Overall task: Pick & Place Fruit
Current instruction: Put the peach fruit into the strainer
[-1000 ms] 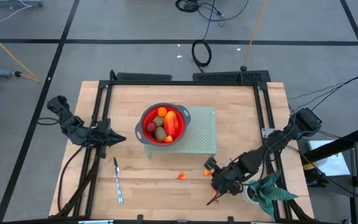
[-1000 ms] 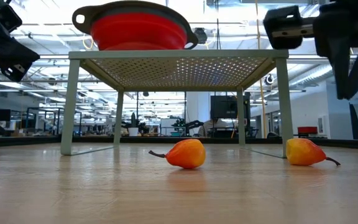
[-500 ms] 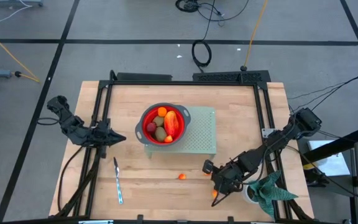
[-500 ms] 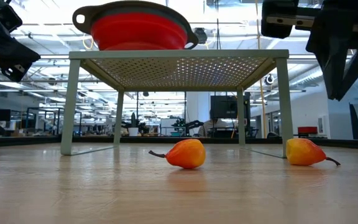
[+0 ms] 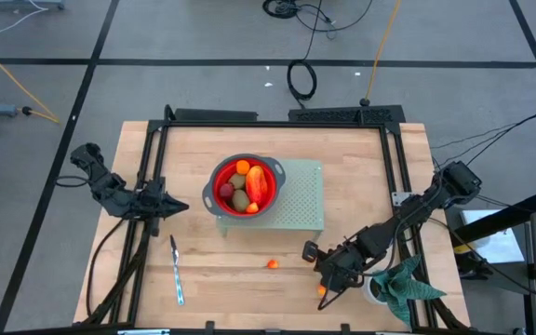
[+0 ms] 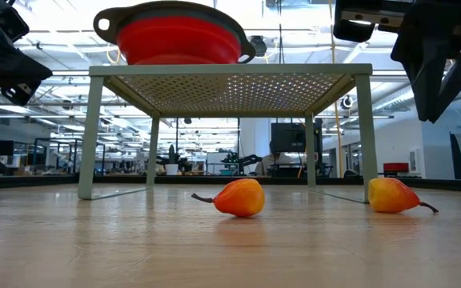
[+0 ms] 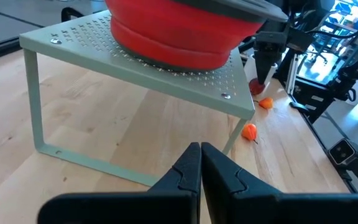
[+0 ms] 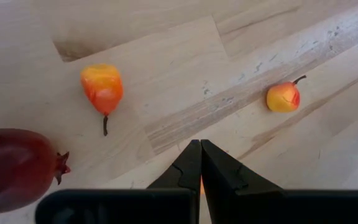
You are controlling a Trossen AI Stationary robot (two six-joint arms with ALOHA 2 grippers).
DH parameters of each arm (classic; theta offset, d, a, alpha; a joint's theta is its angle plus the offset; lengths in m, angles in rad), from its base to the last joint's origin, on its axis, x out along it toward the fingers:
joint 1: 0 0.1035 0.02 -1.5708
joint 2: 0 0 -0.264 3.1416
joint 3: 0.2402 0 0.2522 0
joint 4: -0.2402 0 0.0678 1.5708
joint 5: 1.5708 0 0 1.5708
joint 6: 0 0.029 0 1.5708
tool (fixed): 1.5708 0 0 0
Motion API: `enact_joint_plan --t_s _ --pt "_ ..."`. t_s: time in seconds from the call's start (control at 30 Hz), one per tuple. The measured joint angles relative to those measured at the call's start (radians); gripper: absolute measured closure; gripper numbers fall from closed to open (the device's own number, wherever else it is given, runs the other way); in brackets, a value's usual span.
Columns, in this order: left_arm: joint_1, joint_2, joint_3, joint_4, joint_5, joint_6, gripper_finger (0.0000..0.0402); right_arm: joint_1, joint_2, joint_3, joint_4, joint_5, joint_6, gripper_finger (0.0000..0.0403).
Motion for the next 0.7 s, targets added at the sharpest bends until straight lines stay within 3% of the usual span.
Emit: enact_joint_plan --t_s 0.13,0.37,0.7 --pt "0.0 0.0 0.0 0.0 -0.001 -0.006 0.0392 0.0 0.0 0.0 0.0 0.0 0.002 0.0389" --pt "0.0 0.0 0.0 0.0 -0.002 -0.009 0.0392 0.0 0.0 0.0 0.021 0.0 0.127 0.0332" --pt "0.0 0.0 0.0 -0.016 -0.006 -0.032 0.0392 0.0 0.0 0.0 0.116 0.0 0.134 0.0274"
